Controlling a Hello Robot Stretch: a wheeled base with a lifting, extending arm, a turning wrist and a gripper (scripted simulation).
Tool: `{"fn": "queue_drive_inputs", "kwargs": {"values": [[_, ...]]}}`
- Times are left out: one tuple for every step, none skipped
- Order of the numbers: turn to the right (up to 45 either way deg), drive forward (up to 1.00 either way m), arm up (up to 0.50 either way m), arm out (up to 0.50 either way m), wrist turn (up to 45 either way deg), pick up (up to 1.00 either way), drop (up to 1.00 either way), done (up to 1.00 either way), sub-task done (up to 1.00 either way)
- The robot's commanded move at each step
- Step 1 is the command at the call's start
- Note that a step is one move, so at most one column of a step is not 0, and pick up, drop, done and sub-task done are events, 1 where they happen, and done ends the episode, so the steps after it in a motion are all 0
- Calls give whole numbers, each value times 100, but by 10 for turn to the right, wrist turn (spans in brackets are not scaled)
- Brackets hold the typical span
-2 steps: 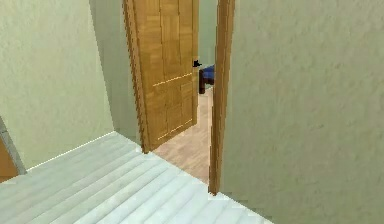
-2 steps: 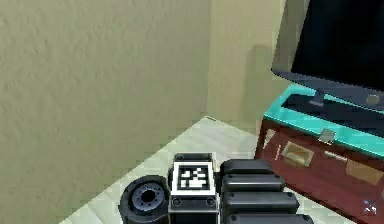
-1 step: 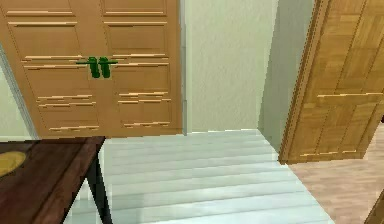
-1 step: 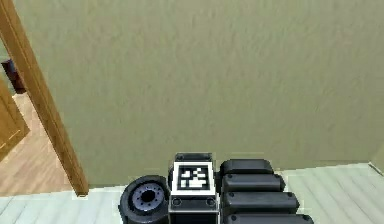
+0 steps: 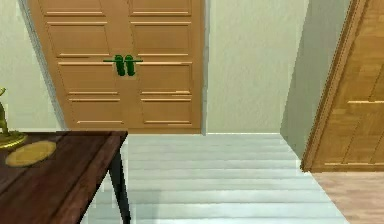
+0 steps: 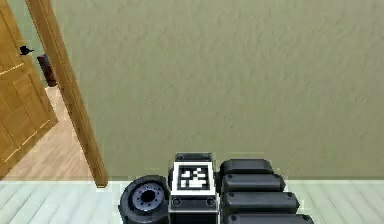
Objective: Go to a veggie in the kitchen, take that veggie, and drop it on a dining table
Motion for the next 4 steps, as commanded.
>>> {"fn": "queue_drive_inputs", "kwargs": {"values": [[0,100,0,0,0,0,0,0,0],[0,30,0,0,0,0,0,0,0],[-390,0,0,0,0,0,0,0,0],[0,40,0,0,0,0,0,0,0]]}}
